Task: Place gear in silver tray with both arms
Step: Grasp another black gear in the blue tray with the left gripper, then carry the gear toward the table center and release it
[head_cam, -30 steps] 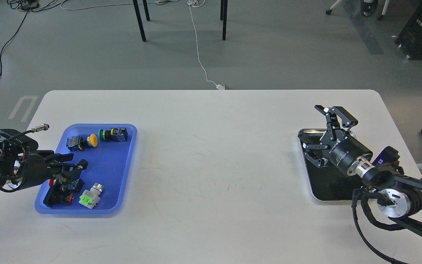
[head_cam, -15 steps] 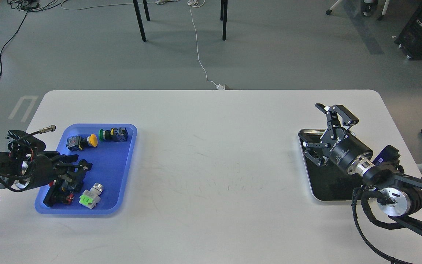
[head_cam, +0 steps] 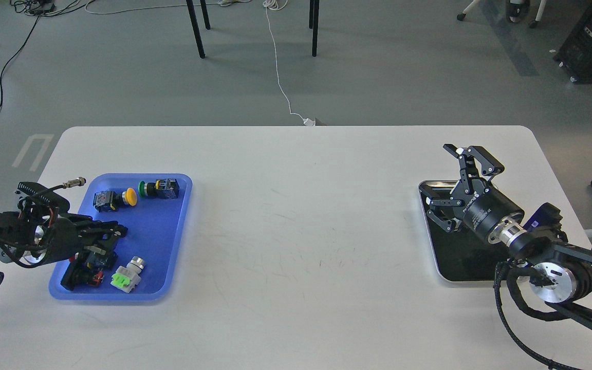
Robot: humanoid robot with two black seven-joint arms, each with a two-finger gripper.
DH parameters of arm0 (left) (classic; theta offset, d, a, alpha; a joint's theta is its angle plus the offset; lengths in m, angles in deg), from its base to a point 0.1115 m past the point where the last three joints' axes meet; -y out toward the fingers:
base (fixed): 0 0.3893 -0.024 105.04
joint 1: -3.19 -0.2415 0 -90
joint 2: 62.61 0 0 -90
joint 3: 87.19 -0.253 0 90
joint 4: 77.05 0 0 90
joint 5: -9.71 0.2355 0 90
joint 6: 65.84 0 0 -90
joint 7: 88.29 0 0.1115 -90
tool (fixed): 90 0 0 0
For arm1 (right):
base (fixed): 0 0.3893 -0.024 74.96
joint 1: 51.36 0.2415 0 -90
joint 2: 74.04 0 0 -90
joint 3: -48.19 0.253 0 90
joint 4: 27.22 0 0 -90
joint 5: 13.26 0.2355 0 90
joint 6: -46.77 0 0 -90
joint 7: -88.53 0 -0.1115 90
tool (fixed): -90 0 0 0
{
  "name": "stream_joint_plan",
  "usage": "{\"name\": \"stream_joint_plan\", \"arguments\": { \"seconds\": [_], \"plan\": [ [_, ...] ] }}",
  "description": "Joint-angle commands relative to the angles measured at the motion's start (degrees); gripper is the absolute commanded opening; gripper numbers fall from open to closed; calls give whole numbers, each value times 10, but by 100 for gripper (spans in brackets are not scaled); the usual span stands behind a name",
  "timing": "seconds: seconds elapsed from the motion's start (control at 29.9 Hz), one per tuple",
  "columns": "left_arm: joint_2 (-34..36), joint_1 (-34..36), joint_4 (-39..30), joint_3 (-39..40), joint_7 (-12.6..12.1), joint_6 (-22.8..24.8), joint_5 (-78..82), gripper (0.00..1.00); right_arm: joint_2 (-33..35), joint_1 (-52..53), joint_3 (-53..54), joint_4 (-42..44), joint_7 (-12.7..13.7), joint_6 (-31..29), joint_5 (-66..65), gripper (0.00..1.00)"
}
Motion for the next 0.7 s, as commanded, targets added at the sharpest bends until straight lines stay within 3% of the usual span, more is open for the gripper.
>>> {"name": "stream_joint_plan", "arguments": {
  "seconds": [0.0,0.17,0.33,0.5,0.6,0.67],
  "plan": [
    [-2,1,0,0,0,0,0,15,0,0,1,0,0,0,0,97],
    [-2,11,-28,2,0,2,-4,15,1,0,3,0,0,0,0,97],
    [27,40,-157,2,0,16,-5,15,5,1,3,-1,0,0,0,97],
    [41,87,-266,2,0,78,-4,16,12,0,7,-1,0,0,0,97],
    [20,122,-276,1,0,85,15,16,13,0,6,3,0,0,0,97],
    [-32,165,-261,-8,0,102,18,16,12,1,7,12,0,1,0,97]
  ]
}}
